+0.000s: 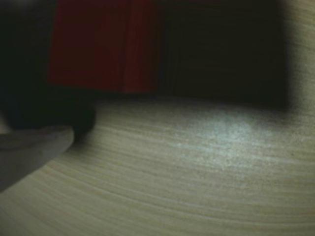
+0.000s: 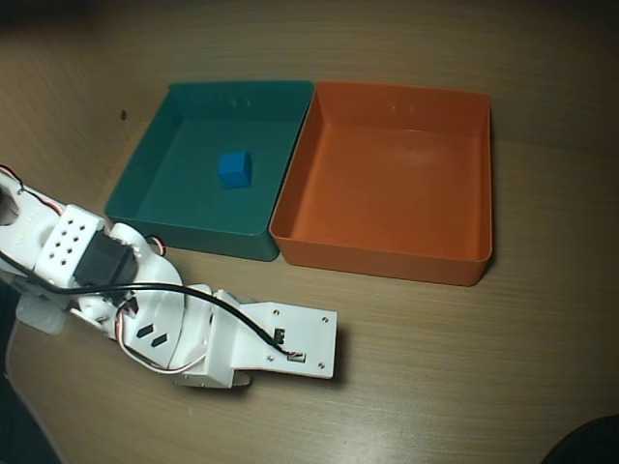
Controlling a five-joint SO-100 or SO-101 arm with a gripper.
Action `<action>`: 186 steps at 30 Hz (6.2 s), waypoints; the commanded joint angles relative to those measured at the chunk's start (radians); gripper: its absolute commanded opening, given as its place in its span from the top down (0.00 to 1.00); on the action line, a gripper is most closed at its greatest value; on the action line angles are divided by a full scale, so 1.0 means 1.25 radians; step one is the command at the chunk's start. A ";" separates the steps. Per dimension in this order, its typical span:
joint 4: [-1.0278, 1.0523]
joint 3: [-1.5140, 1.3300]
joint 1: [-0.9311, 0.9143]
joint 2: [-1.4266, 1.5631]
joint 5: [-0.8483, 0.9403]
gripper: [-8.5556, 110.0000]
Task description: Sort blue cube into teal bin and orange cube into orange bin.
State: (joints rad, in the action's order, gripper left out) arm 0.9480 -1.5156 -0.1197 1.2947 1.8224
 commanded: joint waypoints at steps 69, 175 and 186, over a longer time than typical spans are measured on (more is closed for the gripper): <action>-0.094 0.567 0.372 -0.198 -0.012 0.98; -0.013 -1.327 0.039 1.647 -0.182 0.98; 0.319 -1.327 0.039 1.647 -0.171 0.98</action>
State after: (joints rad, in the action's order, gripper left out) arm 1.3146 -3.1078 -0.0736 3.3471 1.6045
